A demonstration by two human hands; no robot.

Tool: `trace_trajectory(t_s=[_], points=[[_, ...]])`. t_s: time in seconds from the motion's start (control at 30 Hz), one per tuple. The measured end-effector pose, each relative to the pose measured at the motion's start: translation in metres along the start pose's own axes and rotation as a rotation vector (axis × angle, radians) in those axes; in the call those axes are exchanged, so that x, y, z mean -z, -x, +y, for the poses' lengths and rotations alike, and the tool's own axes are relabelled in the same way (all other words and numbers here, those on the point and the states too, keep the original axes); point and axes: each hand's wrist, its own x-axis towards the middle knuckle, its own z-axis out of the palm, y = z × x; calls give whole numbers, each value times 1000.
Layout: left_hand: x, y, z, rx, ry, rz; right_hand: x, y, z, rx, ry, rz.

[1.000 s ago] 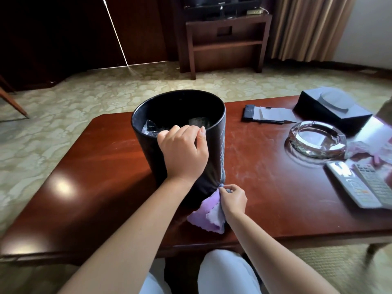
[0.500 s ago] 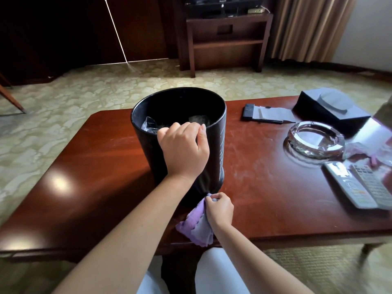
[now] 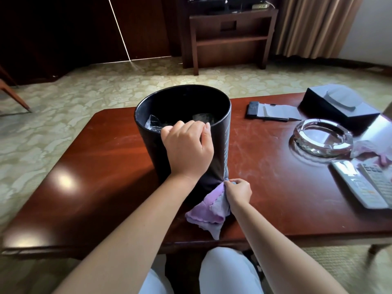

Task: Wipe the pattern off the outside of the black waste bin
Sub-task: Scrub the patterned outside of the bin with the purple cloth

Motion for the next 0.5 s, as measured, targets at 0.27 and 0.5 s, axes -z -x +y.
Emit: trace_trajectory(t_s=[0.27,0.5], points=[[-2,0,2,2,-6,21,2,1,2,4,7,-23],[-2,-1,2,10,0,15,-9,38,17,-5,78,-48]])
